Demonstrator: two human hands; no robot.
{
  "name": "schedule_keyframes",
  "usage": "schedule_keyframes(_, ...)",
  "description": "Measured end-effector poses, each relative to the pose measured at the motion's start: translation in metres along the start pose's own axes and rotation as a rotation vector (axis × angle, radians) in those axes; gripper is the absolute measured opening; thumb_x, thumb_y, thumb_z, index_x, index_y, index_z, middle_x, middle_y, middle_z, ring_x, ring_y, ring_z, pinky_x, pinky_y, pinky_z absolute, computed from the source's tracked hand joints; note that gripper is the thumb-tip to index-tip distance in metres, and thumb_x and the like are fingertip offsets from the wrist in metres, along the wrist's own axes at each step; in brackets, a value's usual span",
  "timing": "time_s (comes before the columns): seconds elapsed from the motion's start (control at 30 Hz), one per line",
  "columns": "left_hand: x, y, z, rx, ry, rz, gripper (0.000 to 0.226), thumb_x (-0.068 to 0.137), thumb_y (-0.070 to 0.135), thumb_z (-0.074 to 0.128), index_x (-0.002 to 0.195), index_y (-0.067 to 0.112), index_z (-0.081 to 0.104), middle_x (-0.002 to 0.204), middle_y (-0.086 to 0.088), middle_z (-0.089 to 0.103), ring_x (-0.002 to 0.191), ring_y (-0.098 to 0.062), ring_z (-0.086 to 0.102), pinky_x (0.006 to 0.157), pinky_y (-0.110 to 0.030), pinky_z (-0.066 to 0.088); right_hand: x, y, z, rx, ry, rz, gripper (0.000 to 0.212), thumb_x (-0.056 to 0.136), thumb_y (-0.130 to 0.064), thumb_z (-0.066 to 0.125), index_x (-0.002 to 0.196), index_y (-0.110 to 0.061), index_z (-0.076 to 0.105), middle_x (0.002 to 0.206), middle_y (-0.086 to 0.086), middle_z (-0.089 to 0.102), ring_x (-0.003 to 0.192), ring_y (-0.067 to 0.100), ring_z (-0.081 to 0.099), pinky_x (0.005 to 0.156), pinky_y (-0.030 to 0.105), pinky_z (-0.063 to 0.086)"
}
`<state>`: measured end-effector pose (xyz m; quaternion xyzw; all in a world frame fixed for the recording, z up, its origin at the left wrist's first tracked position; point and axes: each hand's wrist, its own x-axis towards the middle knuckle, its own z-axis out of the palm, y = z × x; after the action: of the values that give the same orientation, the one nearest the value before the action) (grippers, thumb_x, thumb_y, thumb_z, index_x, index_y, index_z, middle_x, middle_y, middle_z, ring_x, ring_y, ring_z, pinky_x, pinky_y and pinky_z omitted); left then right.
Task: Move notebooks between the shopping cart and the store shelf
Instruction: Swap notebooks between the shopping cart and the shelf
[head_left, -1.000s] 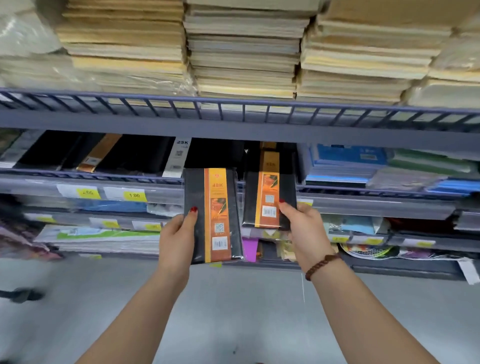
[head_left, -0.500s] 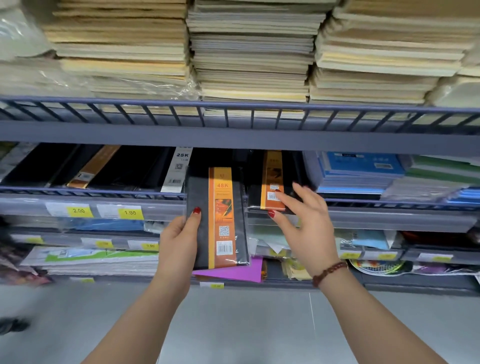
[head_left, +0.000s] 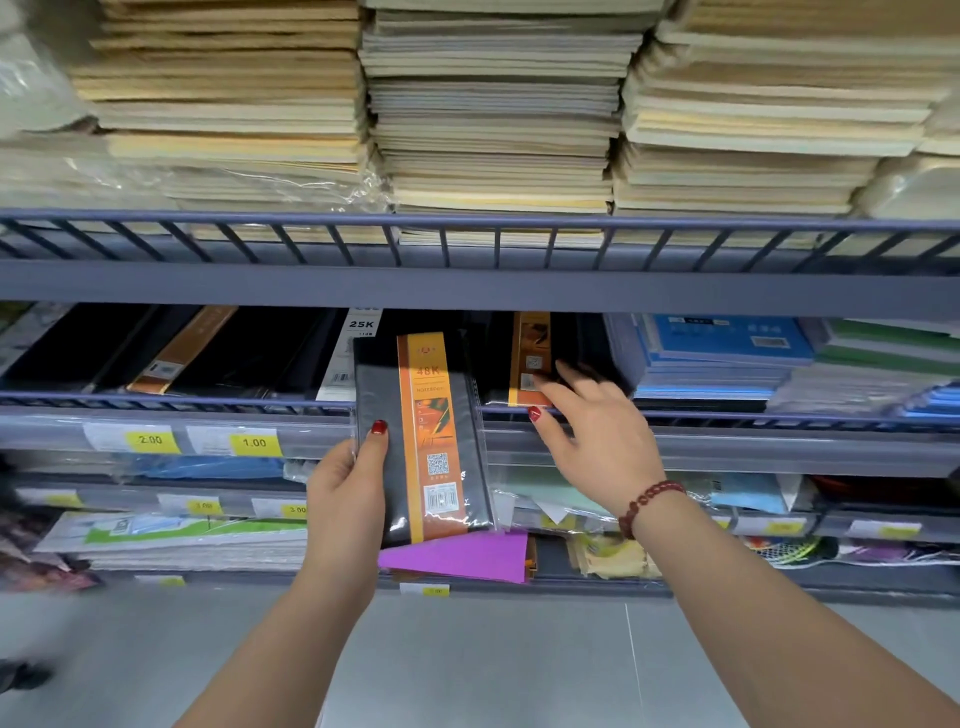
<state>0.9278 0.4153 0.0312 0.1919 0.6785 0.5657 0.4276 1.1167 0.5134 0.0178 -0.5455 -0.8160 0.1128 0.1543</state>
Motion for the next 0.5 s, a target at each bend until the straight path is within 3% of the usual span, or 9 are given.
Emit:
schedule_keyframes(0.23,-0.003,0.005,0.013,-0.004,-0.025,0.000,0.028,0.094,0.033,0.053,0.083,0.008,0.058,0.077,-0.010,0.063,0.068,-0.023,0.055,0.059,-0.029,0.044,-0.003,0.002,-0.002,0.029,-0.045,-0.034,0.046,0.093,-0.036,0.048,0.137,-0.025,0.044,0.148,0.002,0.039,0.135,0.022,0.032,0.111,0.033,0.026)
schedule_keyframes(0.4,-0.002,0.009,0.029,-0.015,-0.095,-0.017,0.039,0.094,0.034,0.054,0.093,-0.005,0.060,0.080,-0.014,0.062,0.073,-0.025,0.054,0.064,-0.030,0.046,-0.033,-0.020,-0.017,0.545,0.010,-0.019,0.044,0.092,-0.026,0.053,0.135,-0.028,0.046,0.140,-0.016,0.042,0.132,-0.002,0.032,0.112,0.019,0.025)
schedule_keyframes(0.5,-0.002,0.007,0.041,-0.006,-0.155,-0.025,0.043,0.092,0.037,0.055,0.094,-0.006,0.059,0.083,-0.013,0.062,0.076,-0.027,0.053,0.074,-0.038,0.045,-0.054,-0.031,-0.013,0.828,-0.058,0.116,0.053,0.085,-0.025,0.064,0.132,-0.039,0.044,0.130,-0.019,0.049,0.118,0.001,0.049,0.098,0.023,0.045)
